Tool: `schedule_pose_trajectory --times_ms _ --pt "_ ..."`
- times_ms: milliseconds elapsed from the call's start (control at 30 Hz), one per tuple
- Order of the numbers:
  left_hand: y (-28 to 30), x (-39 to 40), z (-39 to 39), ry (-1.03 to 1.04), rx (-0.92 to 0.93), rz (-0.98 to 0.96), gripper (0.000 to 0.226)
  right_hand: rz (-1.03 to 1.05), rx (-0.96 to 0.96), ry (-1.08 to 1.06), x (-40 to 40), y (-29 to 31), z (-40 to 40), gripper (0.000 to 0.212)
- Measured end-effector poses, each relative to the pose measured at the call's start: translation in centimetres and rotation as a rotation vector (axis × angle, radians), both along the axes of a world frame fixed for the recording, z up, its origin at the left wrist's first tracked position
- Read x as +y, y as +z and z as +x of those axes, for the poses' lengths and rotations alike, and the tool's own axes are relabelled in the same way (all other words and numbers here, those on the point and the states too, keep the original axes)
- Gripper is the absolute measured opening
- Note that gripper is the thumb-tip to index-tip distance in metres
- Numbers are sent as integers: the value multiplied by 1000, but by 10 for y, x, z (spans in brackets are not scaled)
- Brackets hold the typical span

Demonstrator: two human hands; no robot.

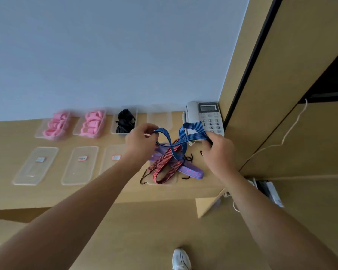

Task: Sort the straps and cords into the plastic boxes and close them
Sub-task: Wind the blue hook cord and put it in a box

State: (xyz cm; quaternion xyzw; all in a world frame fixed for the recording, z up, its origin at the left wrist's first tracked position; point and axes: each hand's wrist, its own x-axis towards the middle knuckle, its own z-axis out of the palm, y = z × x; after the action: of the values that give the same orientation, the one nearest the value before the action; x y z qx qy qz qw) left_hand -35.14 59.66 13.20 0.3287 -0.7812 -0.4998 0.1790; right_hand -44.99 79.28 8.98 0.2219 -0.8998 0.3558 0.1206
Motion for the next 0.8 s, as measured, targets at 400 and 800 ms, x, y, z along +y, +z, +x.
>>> schedule_pose_trajectory --times_ms 400,800 --pt "117 -4 78 -67 370 95 10 -108 -272 200 10 141 101 20" --pt "149 30 179 -927 116 22 43 -335 -349 330 6 221 216 7"
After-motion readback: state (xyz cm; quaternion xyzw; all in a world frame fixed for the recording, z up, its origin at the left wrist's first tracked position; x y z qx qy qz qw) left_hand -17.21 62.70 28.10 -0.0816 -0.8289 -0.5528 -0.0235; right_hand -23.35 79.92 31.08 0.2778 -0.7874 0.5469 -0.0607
